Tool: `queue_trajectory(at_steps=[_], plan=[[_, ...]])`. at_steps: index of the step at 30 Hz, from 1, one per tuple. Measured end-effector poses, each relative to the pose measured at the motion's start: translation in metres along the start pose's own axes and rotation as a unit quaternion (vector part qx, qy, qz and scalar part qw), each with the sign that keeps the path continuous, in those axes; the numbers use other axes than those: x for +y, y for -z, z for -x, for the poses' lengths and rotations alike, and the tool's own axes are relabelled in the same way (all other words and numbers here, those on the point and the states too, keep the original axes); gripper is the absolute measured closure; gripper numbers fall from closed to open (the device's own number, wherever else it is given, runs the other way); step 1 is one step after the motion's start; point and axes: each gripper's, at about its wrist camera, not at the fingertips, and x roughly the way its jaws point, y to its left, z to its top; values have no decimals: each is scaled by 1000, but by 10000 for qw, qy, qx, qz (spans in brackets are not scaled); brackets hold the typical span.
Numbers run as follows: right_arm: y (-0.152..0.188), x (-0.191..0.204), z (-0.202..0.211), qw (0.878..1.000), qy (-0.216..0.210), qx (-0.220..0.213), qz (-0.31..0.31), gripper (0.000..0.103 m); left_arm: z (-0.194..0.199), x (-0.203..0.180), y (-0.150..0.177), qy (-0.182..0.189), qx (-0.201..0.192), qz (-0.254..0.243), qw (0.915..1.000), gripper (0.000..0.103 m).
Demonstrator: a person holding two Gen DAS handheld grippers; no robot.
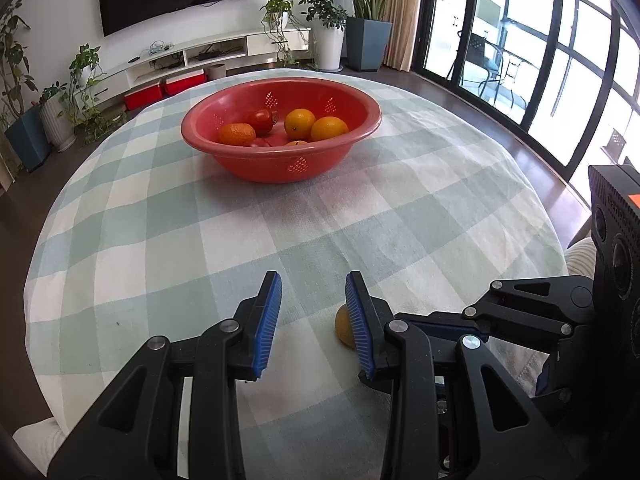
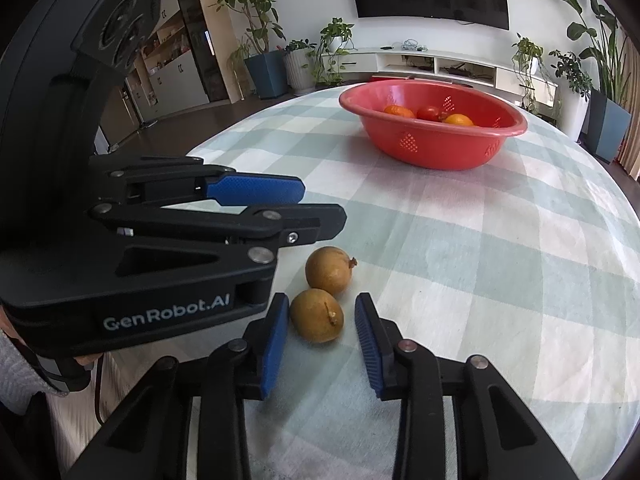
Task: Organize fruits
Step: 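Lower right tool around a brown fruit while left tool approaches the other brown fruit, then close right tool on a brown fruit while left tool closes on the other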
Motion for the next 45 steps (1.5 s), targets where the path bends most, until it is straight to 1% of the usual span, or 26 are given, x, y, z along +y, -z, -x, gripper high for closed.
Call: queue_trajectory(at_steps=[2,7,13,21,33,39,45], plan=[[0,1,0,10000,-30,18,37,73,0,1,1,15,8,21,10000,71],[2,1,2,10000,-19,21,58,73,1,2,2,89,7,35,10000,71],[4,-4,9,10000,59,-37,-18,73,5,1,5,285,4,47,9996,71],[8,-11,14,9997,199,-72,-81,73,4,-6,7,499,107,-38,9987,71],[11,-14,18,9991,406,-94,-45,73,-11,-16,13,524,383,-193,9977,71],[12,-16,18,9990,440,-99,-64,73,-16,-19,15,478,421,-239,9977,71],[12,-18,17,9988,463,-101,-106,73,-20,-19,18,528,470,-208,9973,72]])
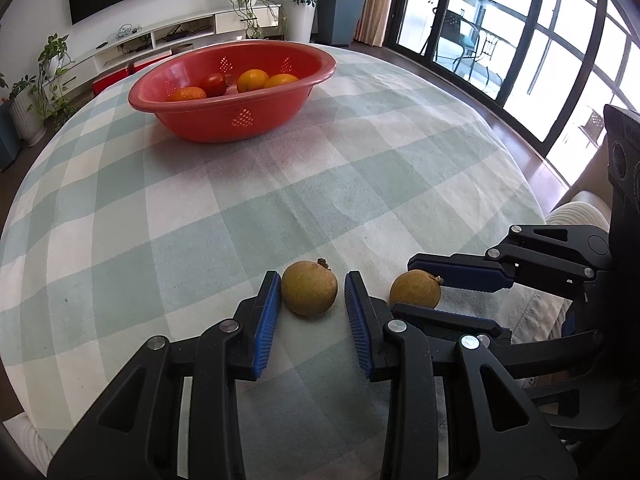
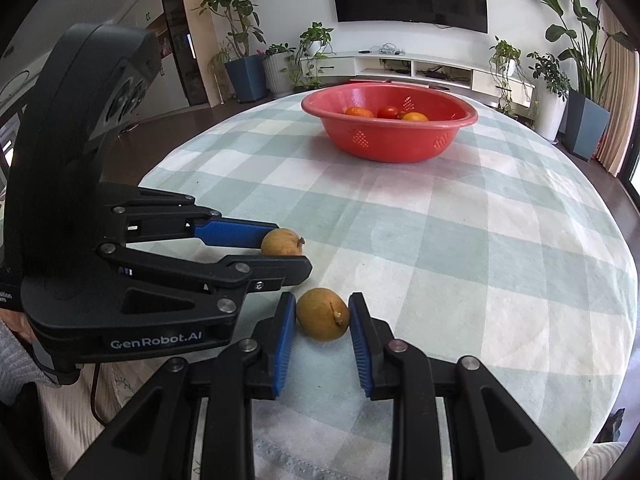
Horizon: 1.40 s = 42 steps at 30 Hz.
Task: Organize fruits
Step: 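Close right tool on a brown fruit while left tool closes on the other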
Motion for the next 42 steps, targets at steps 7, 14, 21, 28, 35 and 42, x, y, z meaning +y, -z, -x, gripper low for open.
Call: queue_trajectory(at_steps=[7,14,21,28,35,42], plan=[[0,-1,0,10000,-6,-4,-24,73,2,0,0,37,-57,-3,10000,77],[0,-4,-1,9999,-34,-11,-104,73,5,-1,0,61,-101,-5,9999,77],[0,-6,0,9999,-43,-19,-159,73,7,0,-1,60,-150,17,9999,77],[0,-8,1,9997,-80,-30,-226,73,10,2,-2,71,-191,54,9998,77],[-2,-12,2,9994,-116,-64,-332,73,12,2,-2,79,-226,83,9997,77],[-4,-17,4,9985,-202,-117,-492,73,13,4,-3,75,-248,102,9996,77]])
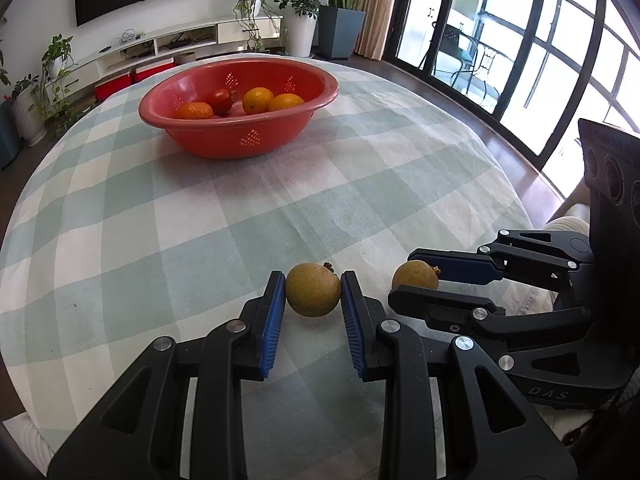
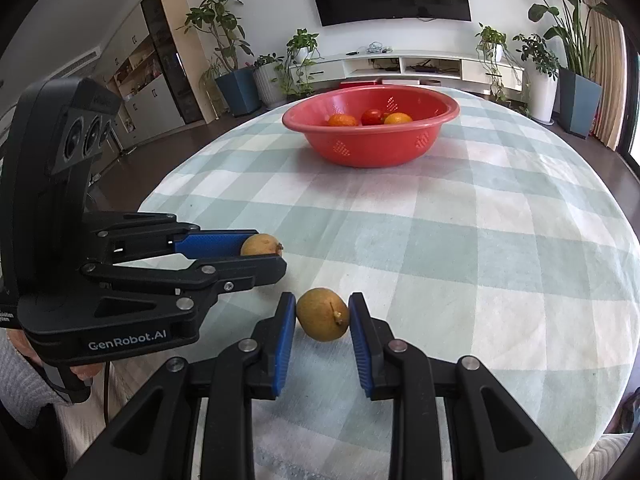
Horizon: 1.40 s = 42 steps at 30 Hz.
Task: Organize fruits
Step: 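Close right tool on a brown fruit while left tool closes on the other, then carry the brown fruit in right tool while left tool carries its fruit over the bowl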
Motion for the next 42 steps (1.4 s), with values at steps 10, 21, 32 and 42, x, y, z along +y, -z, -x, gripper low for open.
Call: queue_trajectory(at_steps=[10,21,32,42], plan=[[-12,-9,6,9995,-147,-103,-241,73,4,4,-6,21,-55,67,10000,77],[-38,-13,10,9990,-222,-277,-283,73,9,12,-17,45,-137,192,9997,77],[-56,-14,8,9987,-234,-370,-254,73,16,26,-36,22,-281,253,9993,77],[-71,-18,5,9984,-237,-440,-267,73,14,34,-44,26,-282,344,9990,77]])
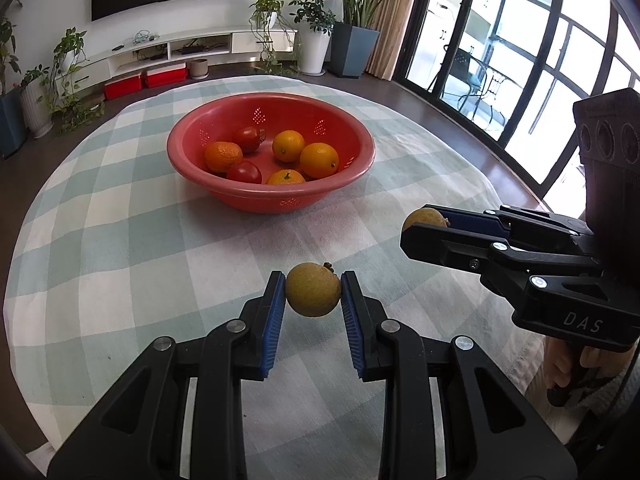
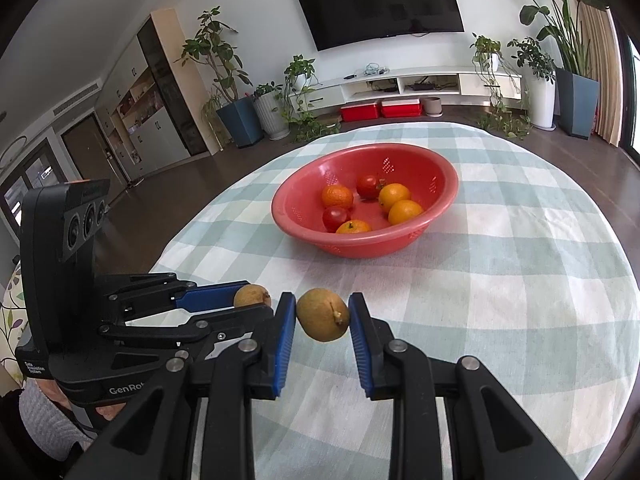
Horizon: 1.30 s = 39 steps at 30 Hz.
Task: Organize fruits
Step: 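Carry the brown fruit in right tool while left tool carries its fruit over the bowl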
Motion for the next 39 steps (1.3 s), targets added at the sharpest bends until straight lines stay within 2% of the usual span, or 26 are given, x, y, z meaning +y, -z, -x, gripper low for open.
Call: queue_trajectory(at_steps=[28,39], plan=[[-51,-21,-31,9999,54,-138,-35,73,-9,21,-59,-73,-170,178,9997,77],[-58,-27,-46,9999,62,-58,-83,73,-24,25,-77,-120,-134,132,9998,77]])
